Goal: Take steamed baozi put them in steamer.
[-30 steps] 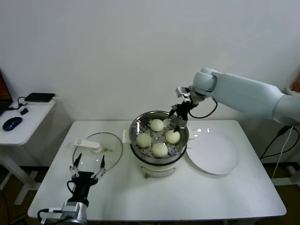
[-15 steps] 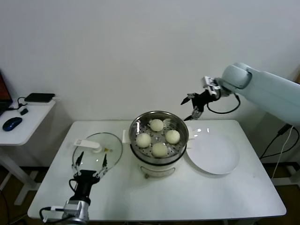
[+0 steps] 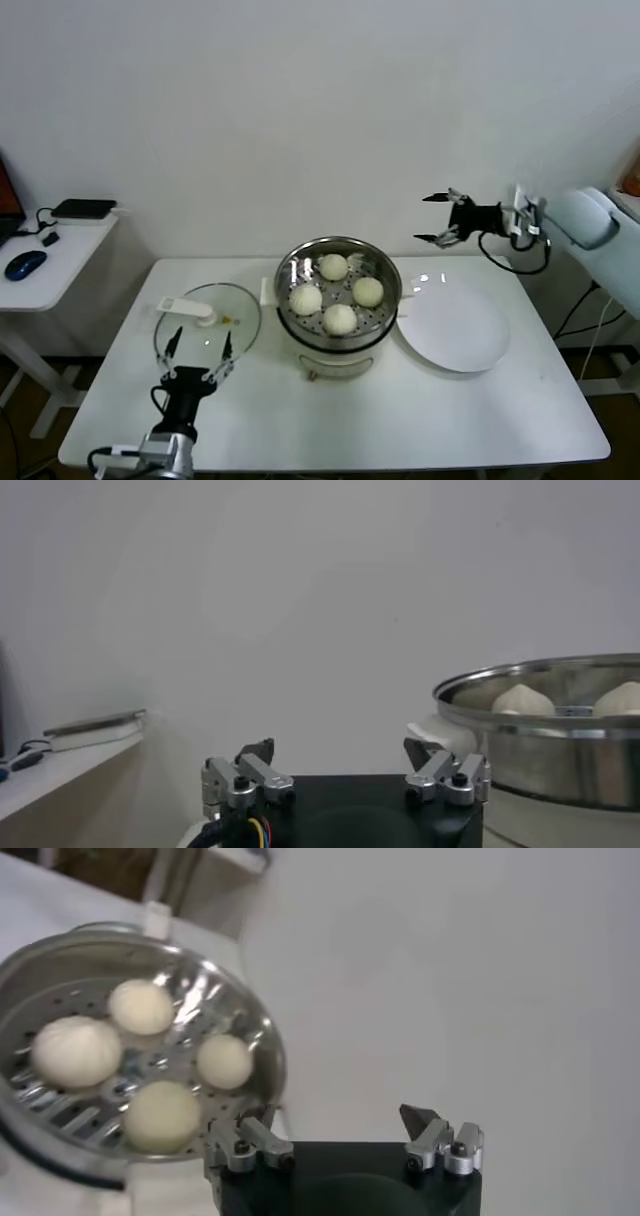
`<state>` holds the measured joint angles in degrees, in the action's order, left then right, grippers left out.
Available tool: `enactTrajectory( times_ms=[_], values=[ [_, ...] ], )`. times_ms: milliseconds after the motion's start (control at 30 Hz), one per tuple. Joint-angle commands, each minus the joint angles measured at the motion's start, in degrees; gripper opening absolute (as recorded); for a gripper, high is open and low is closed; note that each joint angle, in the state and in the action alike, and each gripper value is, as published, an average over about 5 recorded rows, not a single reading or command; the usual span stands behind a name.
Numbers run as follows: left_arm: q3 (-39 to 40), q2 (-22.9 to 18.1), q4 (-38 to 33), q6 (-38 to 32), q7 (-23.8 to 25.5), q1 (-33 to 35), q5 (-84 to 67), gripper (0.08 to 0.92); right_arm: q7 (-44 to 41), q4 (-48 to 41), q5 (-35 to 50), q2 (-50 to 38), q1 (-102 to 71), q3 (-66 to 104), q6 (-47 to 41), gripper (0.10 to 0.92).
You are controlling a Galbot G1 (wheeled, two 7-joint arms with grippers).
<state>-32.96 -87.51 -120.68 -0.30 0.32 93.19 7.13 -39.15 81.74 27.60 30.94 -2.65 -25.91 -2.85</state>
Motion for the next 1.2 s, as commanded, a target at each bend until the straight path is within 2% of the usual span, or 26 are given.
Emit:
enactTrajectory(
  times_ms=[33, 300, 600, 1200],
  values=[
    [0.5, 0.0, -0.4, -0.3, -0.8, 0.7, -0.2, 0.823, 20.8, 10.5, -3.7, 2.8, -41.1, 41.4, 5.5, 0.823],
    [0.6, -0.1, -0.8, -0.2, -1.5, 1.2, -0.7, 0.823, 28.0, 15.4, -6.5, 18.0, -61.8, 58.3, 10.6, 0.823],
    [0.1, 0.2, -0.9, 0.0, -1.4, 0.8, -1.2, 0.823, 30.1, 19.8, -4.0, 30.0, -76.5, 63.3, 15.2, 0.823],
    [-1.7, 1.1, 0.2, -1.7, -1.3, 2.0, -3.0, 0.823, 29.3, 20.9, -1.9, 37.9, -90.2, 62.6, 22.2, 0.823]
  ],
)
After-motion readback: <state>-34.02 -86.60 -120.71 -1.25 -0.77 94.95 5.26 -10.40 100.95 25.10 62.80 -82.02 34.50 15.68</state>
